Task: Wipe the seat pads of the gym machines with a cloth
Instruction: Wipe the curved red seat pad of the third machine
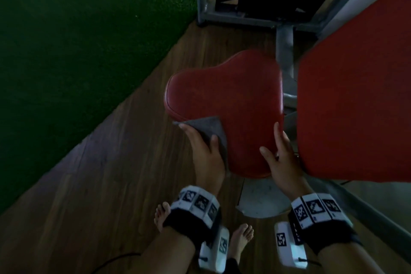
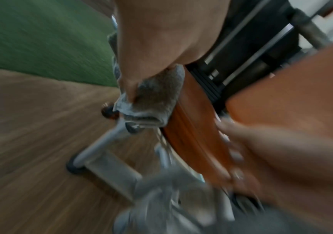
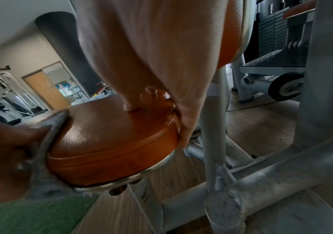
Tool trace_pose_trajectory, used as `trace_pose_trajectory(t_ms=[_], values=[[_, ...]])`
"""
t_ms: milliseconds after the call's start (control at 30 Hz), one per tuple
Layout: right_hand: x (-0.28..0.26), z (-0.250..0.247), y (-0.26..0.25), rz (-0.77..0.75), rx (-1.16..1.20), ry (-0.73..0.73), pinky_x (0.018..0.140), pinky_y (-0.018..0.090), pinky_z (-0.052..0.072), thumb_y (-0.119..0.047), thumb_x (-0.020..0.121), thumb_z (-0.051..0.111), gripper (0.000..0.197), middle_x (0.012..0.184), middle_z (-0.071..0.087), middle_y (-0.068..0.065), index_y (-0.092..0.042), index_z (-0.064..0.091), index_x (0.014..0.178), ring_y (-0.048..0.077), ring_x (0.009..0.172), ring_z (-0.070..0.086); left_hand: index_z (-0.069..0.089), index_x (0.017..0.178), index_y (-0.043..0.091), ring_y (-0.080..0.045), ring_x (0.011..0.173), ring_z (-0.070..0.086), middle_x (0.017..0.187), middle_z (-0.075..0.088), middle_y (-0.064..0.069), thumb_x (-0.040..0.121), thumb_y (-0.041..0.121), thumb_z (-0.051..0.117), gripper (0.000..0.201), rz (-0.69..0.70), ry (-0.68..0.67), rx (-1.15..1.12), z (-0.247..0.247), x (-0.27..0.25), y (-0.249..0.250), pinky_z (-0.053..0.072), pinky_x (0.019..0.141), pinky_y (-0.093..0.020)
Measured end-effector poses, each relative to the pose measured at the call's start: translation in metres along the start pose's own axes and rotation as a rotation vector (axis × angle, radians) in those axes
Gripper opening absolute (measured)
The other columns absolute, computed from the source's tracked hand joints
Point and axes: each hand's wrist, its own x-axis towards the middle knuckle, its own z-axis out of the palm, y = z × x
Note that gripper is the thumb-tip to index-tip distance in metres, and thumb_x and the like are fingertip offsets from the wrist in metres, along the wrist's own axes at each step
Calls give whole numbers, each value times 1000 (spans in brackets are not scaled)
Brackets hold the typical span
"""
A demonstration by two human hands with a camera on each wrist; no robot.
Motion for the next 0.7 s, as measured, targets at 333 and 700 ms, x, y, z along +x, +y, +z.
trace_pose_trajectory(t_ms=[333, 700], values=[[1, 2, 1, 26, 9, -5, 112, 54, 30, -47, 95, 44, 71, 161, -2, -9, -59, -8, 142, 18, 147, 13, -20, 149, 24, 14, 136, -25, 153, -33, 12, 103, 16, 41, 77, 126, -78, 72, 23, -42, -11, -2, 103, 4], [2, 2, 0, 13, 14, -11, 115, 51, 28, -44, 95, 44, 72, 161, -1, -8, -52, -7, 146, 15, 147, 10, -17, 152, 15, 4, 138, -18, 157, -29, 0, 101, 9, 44, 80, 68, 146, 2, 16, 8, 12, -1, 99, 7]])
